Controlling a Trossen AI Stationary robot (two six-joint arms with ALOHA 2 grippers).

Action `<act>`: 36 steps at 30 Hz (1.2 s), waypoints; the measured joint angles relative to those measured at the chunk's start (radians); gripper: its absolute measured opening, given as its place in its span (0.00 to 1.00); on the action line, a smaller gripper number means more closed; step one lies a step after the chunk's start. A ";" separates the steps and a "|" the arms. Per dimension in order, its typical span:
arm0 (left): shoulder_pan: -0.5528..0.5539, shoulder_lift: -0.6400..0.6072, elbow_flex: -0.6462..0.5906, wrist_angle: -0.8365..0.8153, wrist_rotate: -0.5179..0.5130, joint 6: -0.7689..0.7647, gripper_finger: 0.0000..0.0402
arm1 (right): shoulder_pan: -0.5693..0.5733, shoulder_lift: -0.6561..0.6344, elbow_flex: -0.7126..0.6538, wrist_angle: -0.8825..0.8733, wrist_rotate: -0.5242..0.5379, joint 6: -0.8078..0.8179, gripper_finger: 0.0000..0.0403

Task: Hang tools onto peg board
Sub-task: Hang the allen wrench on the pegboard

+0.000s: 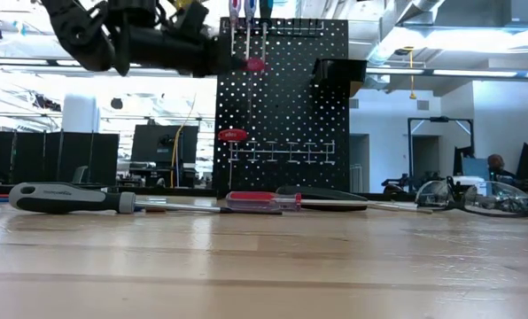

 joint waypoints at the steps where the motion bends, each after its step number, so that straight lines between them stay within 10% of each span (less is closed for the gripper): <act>1: 0.011 0.000 0.001 -0.011 0.002 -0.007 0.10 | 0.000 0.002 0.000 0.004 0.000 -0.002 0.32; 36: 0.024 0.113 0.067 0.006 -0.056 0.009 0.10 | 0.000 0.005 0.000 0.015 -0.001 -0.023 0.32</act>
